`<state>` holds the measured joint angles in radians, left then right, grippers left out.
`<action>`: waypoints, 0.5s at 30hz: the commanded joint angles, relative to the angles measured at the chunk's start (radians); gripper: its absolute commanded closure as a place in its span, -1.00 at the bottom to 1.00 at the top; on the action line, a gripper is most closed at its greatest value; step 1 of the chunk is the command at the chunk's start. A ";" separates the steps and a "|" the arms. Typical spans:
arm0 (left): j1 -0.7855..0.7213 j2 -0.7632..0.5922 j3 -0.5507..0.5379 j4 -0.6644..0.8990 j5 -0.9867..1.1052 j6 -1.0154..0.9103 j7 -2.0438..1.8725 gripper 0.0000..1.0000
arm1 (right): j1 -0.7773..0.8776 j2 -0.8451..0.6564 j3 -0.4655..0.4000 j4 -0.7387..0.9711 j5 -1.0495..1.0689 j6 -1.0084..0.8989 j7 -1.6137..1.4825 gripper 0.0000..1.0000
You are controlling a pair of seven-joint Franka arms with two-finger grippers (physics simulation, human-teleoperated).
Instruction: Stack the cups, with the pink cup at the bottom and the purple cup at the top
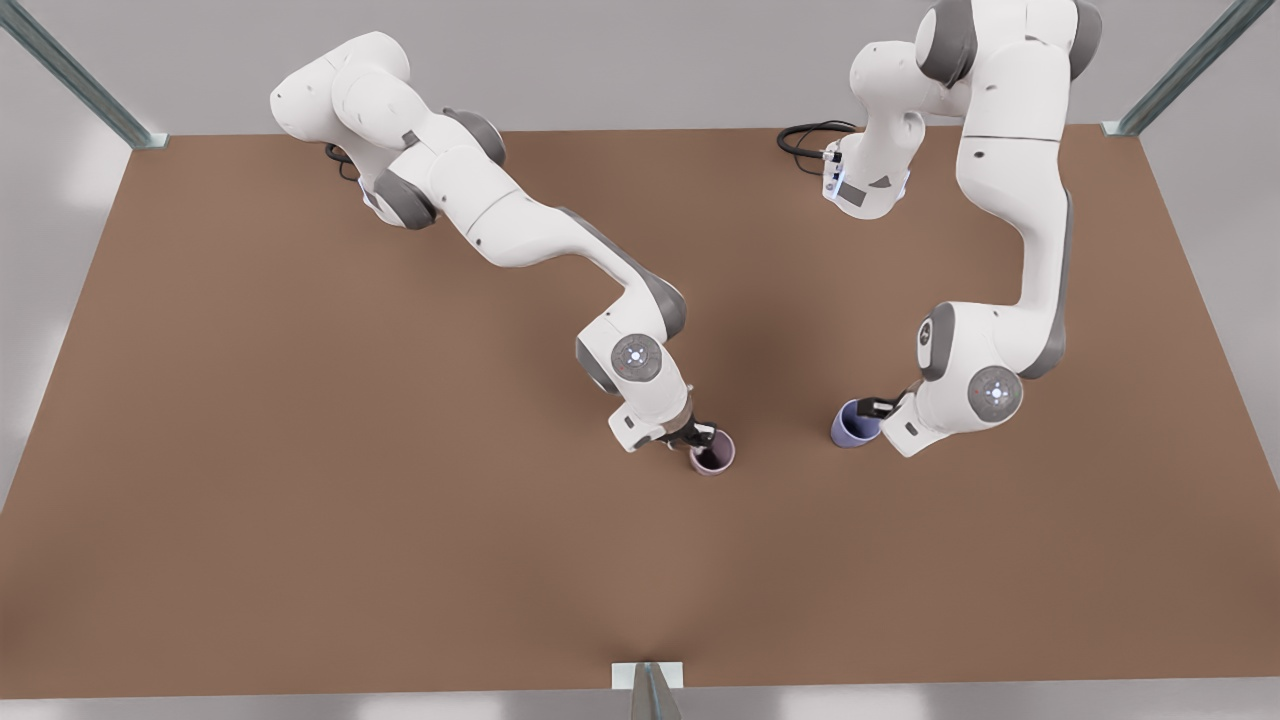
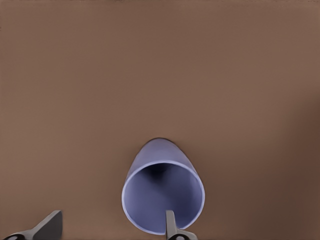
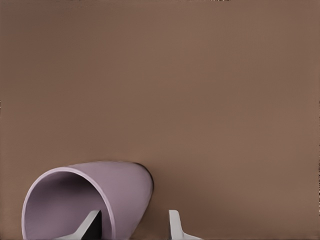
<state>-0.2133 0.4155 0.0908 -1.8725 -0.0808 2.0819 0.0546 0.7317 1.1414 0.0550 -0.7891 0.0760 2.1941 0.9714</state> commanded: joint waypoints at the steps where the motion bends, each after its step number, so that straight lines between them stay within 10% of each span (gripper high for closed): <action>1: 0.000 0.000 0.000 -0.002 0.001 0.083 -0.010 -1.00 | 0.000 -0.011 -0.001 0.001 -0.008 -0.043 0.174 -1.00; 4: 0.000 0.008 0.000 -0.016 0.000 0.083 -0.010 -1.00 | -0.023 -0.143 -0.003 -0.022 -0.019 -0.131 0.150 -1.00; 7: 0.000 0.036 0.000 -0.042 0.000 0.113 -0.010 -1.00 | -0.323 -0.650 -0.003 -0.608 -0.022 -0.172 -0.282 -1.00; 9: 0.000 0.051 0.000 -0.060 0.000 0.153 -0.010 -1.00 | -0.523 -0.788 -0.014 -0.661 -0.021 -0.378 -0.625 -1.00; 12: 0.000 0.059 -0.002 -0.059 -0.008 0.147 -0.013 0.25 | -0.646 -0.793 -0.076 -0.423 -0.012 -0.754 -0.789 -1.00; 15: 0.000 0.052 -0.005 -0.059 -0.014 0.142 -0.025 0.57 | -0.667 -0.870 -0.086 -0.504 -0.117 -0.714 -1.012 -1.00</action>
<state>-0.2136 0.4690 0.0865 -1.9316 -0.0868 2.2083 0.0449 0.0679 0.2805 -0.0257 -1.2916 0.0080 1.6802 0.6804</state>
